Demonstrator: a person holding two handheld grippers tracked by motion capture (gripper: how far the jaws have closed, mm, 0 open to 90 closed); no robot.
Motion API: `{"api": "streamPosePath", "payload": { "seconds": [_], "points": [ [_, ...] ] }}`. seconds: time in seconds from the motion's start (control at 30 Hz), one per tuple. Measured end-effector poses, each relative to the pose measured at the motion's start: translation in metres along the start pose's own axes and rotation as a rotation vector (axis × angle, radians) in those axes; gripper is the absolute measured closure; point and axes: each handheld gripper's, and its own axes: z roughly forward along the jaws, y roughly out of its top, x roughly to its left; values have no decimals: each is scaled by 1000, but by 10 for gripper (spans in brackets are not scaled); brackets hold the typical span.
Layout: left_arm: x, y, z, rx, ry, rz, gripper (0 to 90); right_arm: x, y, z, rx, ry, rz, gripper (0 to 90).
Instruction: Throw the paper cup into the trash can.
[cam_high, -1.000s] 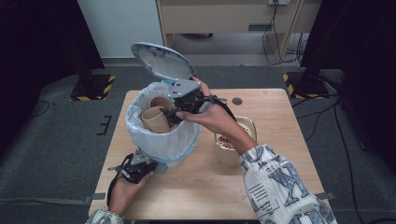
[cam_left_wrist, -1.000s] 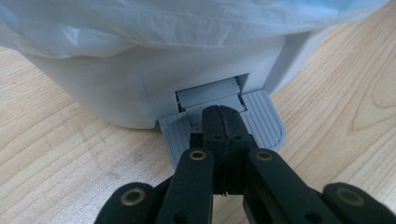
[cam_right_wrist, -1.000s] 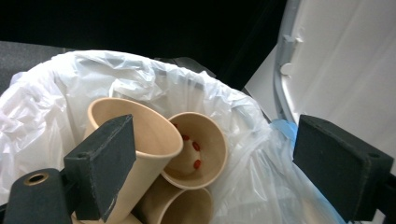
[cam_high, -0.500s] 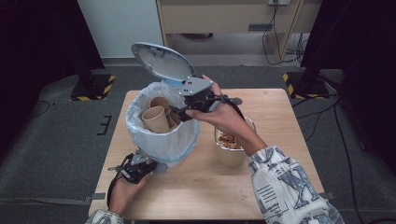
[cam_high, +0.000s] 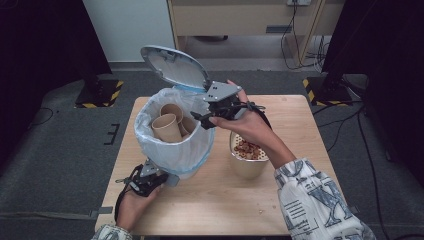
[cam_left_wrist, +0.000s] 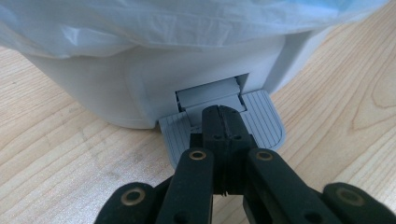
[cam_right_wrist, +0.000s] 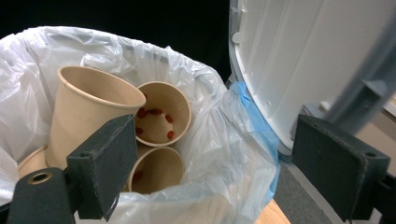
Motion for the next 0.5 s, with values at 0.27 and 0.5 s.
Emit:
{"api": "streamPosePath", "payload": {
  "seconds": [0.27,0.5],
  "points": [
    [0,0,0,0,0,0,900,-7,-7,-8,1,-18,15,144],
    [0,0,0,0,-1,0,900,-14,-16,-14,10,-33,30,144]
  ]
}}
